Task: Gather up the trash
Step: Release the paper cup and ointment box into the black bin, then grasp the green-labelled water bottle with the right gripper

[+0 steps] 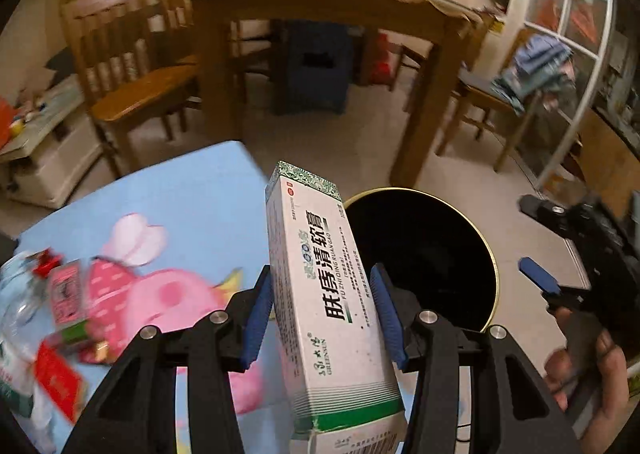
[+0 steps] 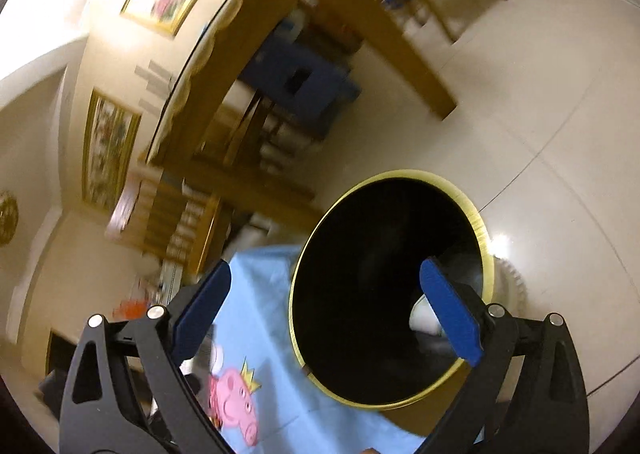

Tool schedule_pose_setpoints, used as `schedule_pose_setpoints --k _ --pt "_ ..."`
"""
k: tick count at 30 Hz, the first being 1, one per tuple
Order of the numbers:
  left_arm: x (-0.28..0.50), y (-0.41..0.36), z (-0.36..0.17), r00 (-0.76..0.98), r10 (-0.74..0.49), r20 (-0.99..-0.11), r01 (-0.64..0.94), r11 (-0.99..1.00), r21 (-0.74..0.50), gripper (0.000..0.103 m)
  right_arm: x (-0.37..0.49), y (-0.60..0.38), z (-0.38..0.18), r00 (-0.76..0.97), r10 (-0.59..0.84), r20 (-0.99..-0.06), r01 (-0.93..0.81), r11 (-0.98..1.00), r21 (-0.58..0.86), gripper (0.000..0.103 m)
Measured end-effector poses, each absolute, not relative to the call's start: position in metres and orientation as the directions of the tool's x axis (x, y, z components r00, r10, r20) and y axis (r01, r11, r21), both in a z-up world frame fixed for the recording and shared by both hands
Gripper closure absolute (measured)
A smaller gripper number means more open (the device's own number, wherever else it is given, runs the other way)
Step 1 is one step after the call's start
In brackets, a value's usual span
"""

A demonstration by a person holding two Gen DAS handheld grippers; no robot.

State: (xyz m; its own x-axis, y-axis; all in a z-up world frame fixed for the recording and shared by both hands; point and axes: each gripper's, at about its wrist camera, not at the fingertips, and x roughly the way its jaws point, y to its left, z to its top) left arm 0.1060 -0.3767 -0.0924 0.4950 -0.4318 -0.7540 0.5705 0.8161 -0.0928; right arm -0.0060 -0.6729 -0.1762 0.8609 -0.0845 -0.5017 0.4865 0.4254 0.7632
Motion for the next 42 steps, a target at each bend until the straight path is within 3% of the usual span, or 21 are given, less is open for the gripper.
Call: schedule_pose_setpoints --k 6,7,9,16,21,26,31,35,39,42 --pt "0.108 -0.445 -0.104 0.433 -0.47 -0.769 0.666 0.742 -0.079 0.05 -0.054 -0.702 -0.169 0.864 -0.201 -0.462 0.504 0.357 0.786 0.008" --pt "0.107 -0.455 -0.106 0.438 -0.458 -0.774 0.677 0.734 -0.051 0.032 -0.058 -0.704 -0.167 0.864 -0.209 -0.458 0.504 0.367 0.782 0.008" --pt "0.106 -0.465 -0.111 0.465 -0.432 -0.773 0.684 0.73 0.004 0.018 -0.063 -0.702 -0.161 0.859 -0.229 -0.457 0.511 0.385 0.768 0.008" --pt "0.109 -0.456 -0.129 0.43 -0.408 -0.806 0.696 0.718 0.008 0.017 -0.062 -0.695 -0.142 0.834 -0.294 -0.467 0.551 0.45 0.703 0.007" --pt "0.109 -0.397 -0.122 0.429 -0.401 -0.809 0.637 0.77 -0.044 0.009 -0.035 -0.664 -0.122 0.809 -0.31 -0.499 0.578 0.57 0.584 0.006" --pt "0.09 -0.308 -0.103 0.52 -0.386 -0.762 0.57 0.821 -0.027 0.007 0.007 -0.608 -0.109 0.795 -0.296 -0.53 0.551 0.718 0.426 0.006" --pt "0.074 -0.218 -0.091 0.62 -0.304 -0.723 0.481 0.876 0.044 0.007 0.052 -0.539 -0.115 0.787 -0.21 -0.58 0.457 0.83 0.319 0.006" --pt "0.069 -0.131 -0.081 0.712 -0.201 -0.673 0.353 0.931 0.095 0.007 0.078 -0.467 -0.121 0.779 -0.055 -0.624 0.341 0.873 0.348 0.006" --pt "0.08 -0.045 -0.085 0.76 -0.032 -0.649 0.177 0.971 0.159 0.006 0.105 -0.368 -0.14 0.715 0.33 -0.616 0.104 0.822 0.56 0.006" --pt "0.098 0.029 -0.09 0.755 0.046 -0.655 0.046 0.991 0.124 0.007 0.132 -0.291 -0.142 0.596 0.545 -0.589 -0.06 0.762 0.645 0.008"
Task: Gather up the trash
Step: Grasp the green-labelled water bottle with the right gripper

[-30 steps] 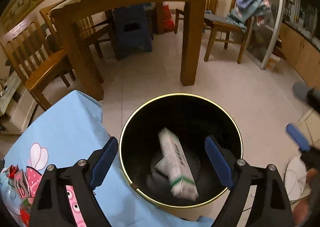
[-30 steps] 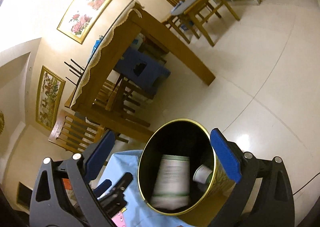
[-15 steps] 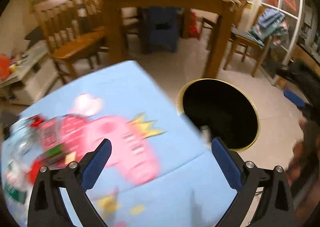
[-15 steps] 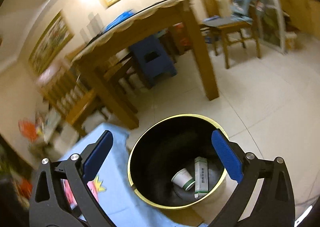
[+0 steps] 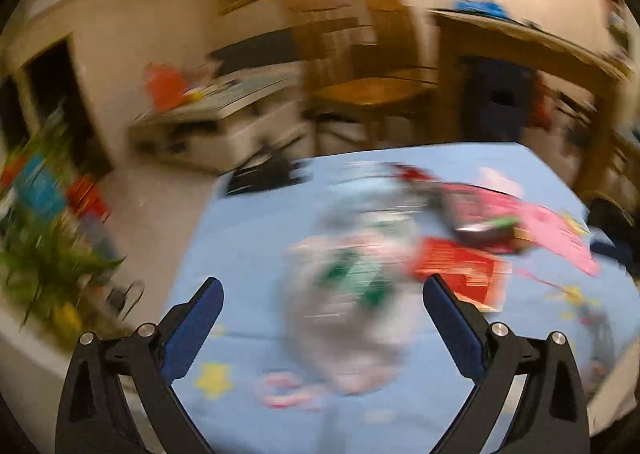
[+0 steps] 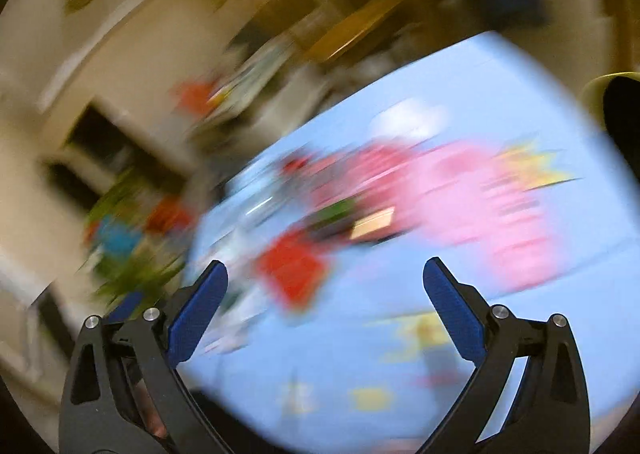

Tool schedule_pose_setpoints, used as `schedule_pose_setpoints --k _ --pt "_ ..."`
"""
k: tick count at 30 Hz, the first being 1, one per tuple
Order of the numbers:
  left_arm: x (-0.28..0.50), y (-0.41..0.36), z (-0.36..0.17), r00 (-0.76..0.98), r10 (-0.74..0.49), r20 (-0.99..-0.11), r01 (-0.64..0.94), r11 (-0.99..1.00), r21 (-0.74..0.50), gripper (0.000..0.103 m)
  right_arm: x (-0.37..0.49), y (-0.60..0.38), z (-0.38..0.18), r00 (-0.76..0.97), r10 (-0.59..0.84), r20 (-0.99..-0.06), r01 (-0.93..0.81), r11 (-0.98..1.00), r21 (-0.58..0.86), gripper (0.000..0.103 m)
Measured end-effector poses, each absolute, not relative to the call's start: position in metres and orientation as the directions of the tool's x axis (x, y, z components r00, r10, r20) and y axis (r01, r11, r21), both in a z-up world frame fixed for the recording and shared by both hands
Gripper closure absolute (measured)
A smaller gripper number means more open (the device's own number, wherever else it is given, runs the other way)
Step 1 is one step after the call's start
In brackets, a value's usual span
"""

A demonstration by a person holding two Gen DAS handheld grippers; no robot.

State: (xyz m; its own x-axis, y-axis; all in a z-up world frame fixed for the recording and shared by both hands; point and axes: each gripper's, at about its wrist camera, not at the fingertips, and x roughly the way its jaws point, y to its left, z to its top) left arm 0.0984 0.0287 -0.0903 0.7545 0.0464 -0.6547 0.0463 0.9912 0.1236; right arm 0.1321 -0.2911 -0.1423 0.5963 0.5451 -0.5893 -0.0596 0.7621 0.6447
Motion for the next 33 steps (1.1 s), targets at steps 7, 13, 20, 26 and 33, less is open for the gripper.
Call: schedule_pose_setpoints --k 7,13,20,26,33 --pt "0.109 0.118 -0.1 0.762 0.102 -0.64 -0.105 0.994 0.033 0.007 0.197 -0.169 -0.143 0.414 0.642 -0.645 -0.105 0.738 0.667 0.021" --pt "0.099 0.126 -0.11 0.777 0.088 -0.623 -0.084 0.996 0.035 0.007 0.25 -0.126 -0.153 0.358 0.547 -0.756 0.062 0.794 0.604 0.03" --pt "0.099 0.138 -0.116 0.778 0.031 -0.628 -0.068 0.997 -0.035 0.007 0.27 -0.121 -0.181 0.303 0.461 -0.834 0.213 0.82 0.531 0.03" --pt "0.101 0.145 -0.12 0.77 0.01 -0.638 -0.074 0.995 -0.073 0.006 0.28 -0.112 -0.179 0.328 0.411 -0.851 0.21 0.846 0.49 0.032" --pt "0.1 0.143 -0.12 0.768 0.019 -0.64 -0.09 0.993 -0.079 0.006 0.281 -0.132 -0.197 0.293 0.491 -0.821 0.265 0.783 0.563 0.032"
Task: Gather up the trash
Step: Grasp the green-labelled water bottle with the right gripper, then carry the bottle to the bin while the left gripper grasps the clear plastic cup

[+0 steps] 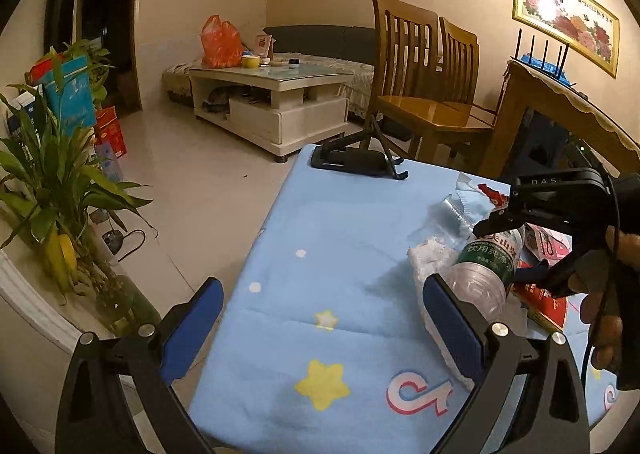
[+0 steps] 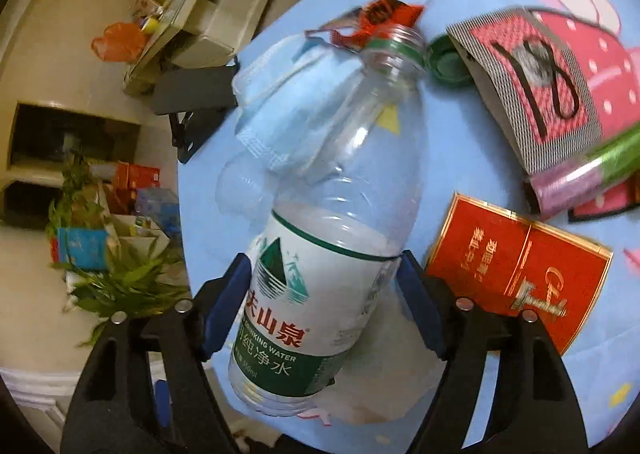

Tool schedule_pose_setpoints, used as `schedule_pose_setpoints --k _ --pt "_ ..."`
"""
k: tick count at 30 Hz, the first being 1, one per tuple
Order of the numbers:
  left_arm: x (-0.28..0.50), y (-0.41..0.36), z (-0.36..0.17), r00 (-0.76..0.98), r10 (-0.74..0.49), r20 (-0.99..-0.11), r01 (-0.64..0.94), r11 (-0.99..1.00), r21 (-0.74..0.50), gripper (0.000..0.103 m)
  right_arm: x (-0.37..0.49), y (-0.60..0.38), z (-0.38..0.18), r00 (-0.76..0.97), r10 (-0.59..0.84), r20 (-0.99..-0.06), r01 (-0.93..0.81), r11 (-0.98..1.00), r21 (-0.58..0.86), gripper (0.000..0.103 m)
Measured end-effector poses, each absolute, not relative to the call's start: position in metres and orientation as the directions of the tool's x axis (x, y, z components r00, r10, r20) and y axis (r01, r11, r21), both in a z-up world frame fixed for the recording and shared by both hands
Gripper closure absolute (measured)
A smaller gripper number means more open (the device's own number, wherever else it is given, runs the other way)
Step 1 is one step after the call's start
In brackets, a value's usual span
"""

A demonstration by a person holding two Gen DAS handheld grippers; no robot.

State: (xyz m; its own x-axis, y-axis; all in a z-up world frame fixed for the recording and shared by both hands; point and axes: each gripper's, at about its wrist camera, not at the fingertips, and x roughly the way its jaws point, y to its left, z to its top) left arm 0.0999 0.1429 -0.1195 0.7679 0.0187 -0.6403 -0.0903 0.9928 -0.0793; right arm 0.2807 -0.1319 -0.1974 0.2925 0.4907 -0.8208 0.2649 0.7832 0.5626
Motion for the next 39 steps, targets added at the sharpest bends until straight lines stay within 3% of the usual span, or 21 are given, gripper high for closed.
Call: schedule_pose_setpoints --k 12,22,25,30,32,34,39 --pt "0.103 0.129 -0.12 0.759 0.026 -0.651 -0.071 0.997 -0.043 0.006 0.218 -0.189 -0.155 0.343 0.601 -0.722 0.092 0.744 0.662 0.037" --pt "0.158 0.079 -0.12 0.66 -0.226 -0.717 0.179 0.974 -0.142 0.007 0.144 -0.295 -0.156 0.415 0.623 -0.663 0.08 0.701 0.708 0.038" --pt "0.199 0.053 -0.123 0.612 -0.299 -0.732 0.356 0.931 -0.082 0.007 0.127 -0.314 -0.153 0.446 0.635 -0.631 0.069 0.678 0.732 0.038" --pt "0.238 0.013 -0.151 0.605 -0.194 -0.773 0.483 0.86 0.163 0.007 0.104 -0.337 -0.148 0.495 0.64 -0.588 0.054 0.652 0.756 0.038" --pt "0.248 0.006 -0.162 0.571 -0.202 -0.795 0.531 0.83 0.17 0.017 0.097 -0.343 -0.147 0.509 0.645 -0.569 0.06 0.633 0.772 0.038" --pt "0.257 0.001 -0.173 0.528 -0.18 -0.83 0.552 0.815 0.175 0.055 0.092 -0.35 -0.148 0.526 0.643 -0.556 0.068 0.62 0.781 0.037" --pt "0.25 0.016 -0.161 0.573 -0.221 -0.79 0.543 0.824 0.164 0.057 0.082 -0.366 -0.147 0.554 0.639 -0.533 0.071 0.602 0.795 0.037"
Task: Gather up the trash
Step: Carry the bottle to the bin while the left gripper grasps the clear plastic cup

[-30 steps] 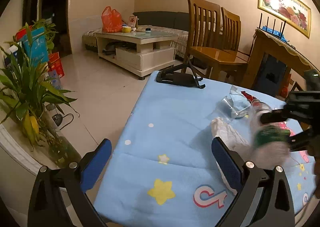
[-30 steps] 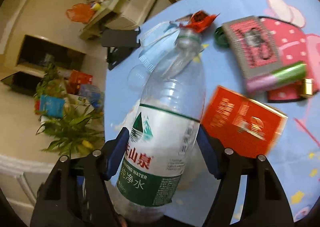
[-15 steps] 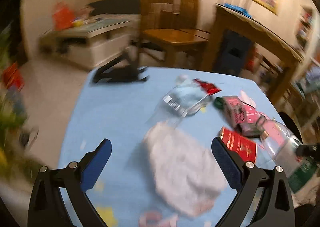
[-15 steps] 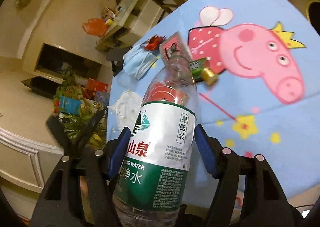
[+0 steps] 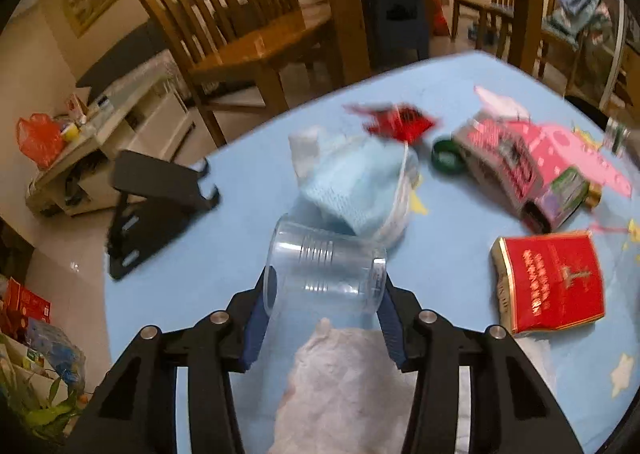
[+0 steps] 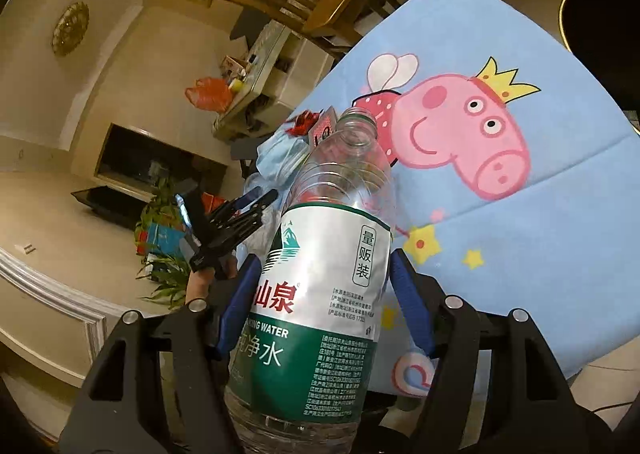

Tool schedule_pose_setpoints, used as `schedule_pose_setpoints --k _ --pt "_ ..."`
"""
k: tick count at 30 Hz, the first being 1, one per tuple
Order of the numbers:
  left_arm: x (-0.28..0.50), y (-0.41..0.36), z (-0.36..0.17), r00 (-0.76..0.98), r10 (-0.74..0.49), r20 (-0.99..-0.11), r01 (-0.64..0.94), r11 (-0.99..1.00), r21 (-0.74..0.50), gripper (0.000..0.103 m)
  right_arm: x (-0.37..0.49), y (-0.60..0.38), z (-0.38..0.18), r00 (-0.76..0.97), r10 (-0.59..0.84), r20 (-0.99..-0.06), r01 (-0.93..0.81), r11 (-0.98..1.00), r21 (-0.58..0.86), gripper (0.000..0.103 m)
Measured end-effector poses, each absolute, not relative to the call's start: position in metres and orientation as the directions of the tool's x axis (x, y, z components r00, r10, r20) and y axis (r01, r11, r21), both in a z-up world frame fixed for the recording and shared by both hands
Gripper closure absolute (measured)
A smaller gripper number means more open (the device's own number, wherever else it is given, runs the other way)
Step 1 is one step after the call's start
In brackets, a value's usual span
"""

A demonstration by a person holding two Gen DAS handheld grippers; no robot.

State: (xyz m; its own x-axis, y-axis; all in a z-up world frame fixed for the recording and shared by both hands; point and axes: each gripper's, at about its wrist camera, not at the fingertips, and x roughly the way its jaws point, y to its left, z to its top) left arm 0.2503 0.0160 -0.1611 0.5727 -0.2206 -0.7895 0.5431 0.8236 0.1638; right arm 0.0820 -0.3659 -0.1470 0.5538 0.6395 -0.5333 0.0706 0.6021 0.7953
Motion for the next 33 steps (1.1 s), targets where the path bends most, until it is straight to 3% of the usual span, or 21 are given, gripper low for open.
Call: schedule_pose_setpoints --k 4,8,11,22,28,33 --pt "0.237 0.038 -0.135 0.592 -0.288 -0.752 0.499 0.865 0.061 0.057 0.077 -0.368 -0.148 0.551 0.656 -0.515 0.058 0.586 0.808 0.037" --pt "0.21 0.034 -0.116 0.631 -0.275 -0.726 0.468 0.88 0.074 0.056 0.072 -0.37 -0.14 0.569 0.664 -0.485 0.031 0.573 0.819 0.037" --pt "0.182 0.026 -0.102 0.638 -0.334 -0.694 0.481 0.877 0.02 0.056 0.07 -0.379 -0.144 0.579 0.648 -0.495 0.053 0.576 0.816 0.037" --pt "0.132 -0.088 -0.075 0.51 -0.561 -0.652 0.648 0.749 -0.138 0.056 0.05 -0.446 -0.132 0.688 0.613 -0.388 0.069 0.478 0.876 0.037" --pt "0.12 -0.166 -0.074 0.46 -0.604 -0.651 0.706 0.694 -0.145 0.056 0.043 -0.517 -0.106 0.812 0.333 -0.479 0.199 0.614 0.764 0.037" --pt "0.109 -0.218 -0.078 0.45 -0.596 -0.665 0.733 0.672 -0.107 0.056 0.051 -0.562 -0.111 0.784 0.069 -0.617 0.401 0.702 0.588 0.037"
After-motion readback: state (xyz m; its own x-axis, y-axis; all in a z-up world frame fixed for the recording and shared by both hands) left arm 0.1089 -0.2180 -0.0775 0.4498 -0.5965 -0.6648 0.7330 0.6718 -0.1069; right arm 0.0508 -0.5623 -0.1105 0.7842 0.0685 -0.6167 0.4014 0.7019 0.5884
